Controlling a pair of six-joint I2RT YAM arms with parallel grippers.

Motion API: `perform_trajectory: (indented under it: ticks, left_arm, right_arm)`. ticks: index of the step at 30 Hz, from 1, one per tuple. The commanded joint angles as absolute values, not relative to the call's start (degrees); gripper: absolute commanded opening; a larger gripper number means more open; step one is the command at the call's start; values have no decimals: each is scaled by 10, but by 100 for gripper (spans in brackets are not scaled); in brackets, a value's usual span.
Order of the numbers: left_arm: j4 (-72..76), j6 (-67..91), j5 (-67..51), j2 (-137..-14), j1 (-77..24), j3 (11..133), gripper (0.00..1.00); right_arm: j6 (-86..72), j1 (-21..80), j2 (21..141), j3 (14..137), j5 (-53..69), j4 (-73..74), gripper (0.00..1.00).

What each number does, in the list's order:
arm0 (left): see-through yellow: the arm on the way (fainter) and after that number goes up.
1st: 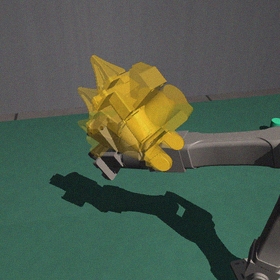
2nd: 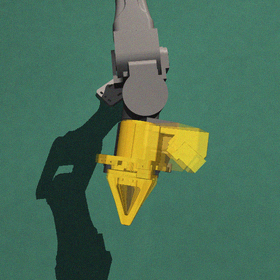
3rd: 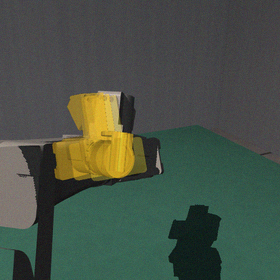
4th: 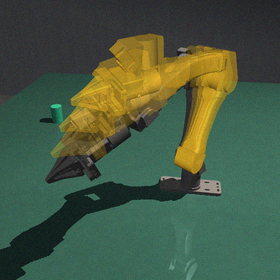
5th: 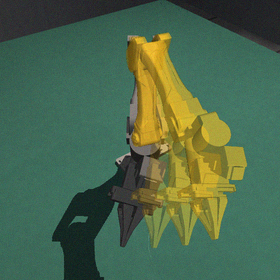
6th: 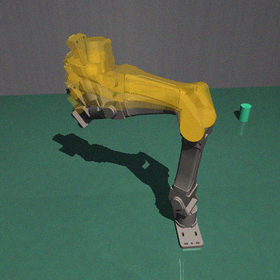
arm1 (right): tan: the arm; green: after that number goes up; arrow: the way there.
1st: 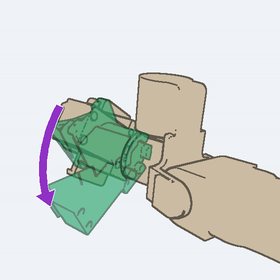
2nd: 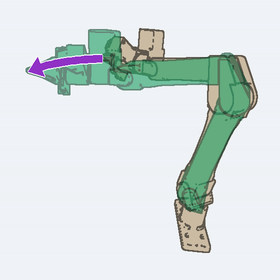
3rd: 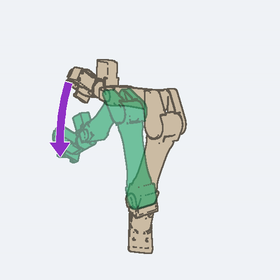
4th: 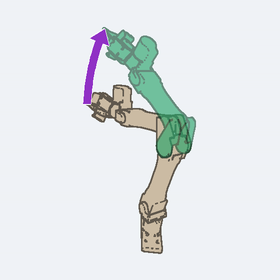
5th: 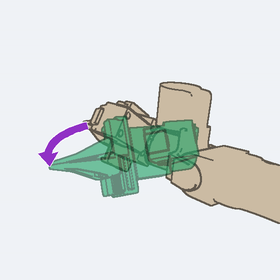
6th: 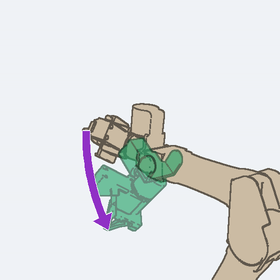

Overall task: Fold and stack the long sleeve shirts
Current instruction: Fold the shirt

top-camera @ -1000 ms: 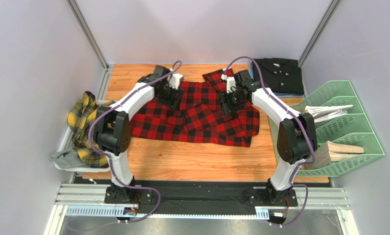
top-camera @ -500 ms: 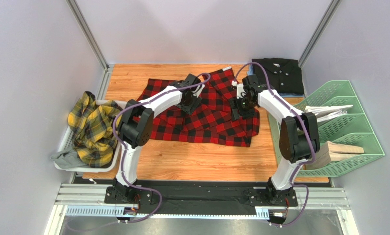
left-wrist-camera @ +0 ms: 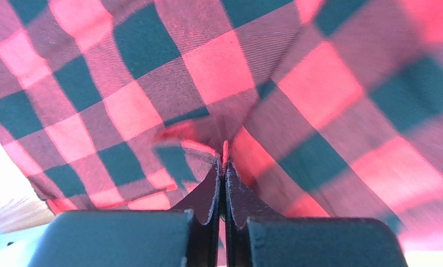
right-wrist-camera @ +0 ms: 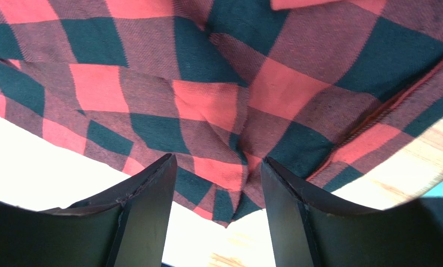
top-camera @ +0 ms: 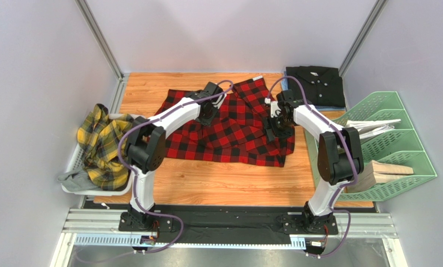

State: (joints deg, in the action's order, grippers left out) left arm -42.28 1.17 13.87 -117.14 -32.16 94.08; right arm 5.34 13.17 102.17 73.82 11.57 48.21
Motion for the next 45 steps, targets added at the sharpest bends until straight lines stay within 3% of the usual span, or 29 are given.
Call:
perform_trajectory:
  ticks: [1, 7, 14, 21, 26, 30, 32, 36, 45]
  left_arm:
    - [-396, 20, 28, -1061, -321, 938, 0]
    - [-335, -51, -49, -941, -320, 873, 0]
    - [-236, -178, -134, -820, -254, 689, 0]
    - [-120, -269, -259, -807, -170, 562, 0]
    - [-190, -281, -290, -837, -133, 570, 0]
    - [-265, -201, -204, -853, -120, 592, 20]
    - [-302, -165, -197, -843, -95, 593, 25]
    - [-379, -171, -188, -817, -91, 586, 28]
    - [-417, -200, -164, -793, -92, 621, 49]
  right_arm:
    - [61, 118, 1005, 737, 114, 475, 62]
    - [65, 102, 999, 730, 120, 482, 62]
    - [71, 99, 1008, 722, 125, 483, 54]
    - [73, 99, 1021, 725, 128, 484, 49]
    - [81, 99, 1017, 733, 133, 494, 46]
    - [83, 99, 1012, 748, 150, 512, 45]
    - [83, 99, 1008, 750, 154, 514, 45]
    - [93, 99, 1003, 751, 152, 519, 45]
    - [104, 99, 1007, 775, 152, 523, 44]
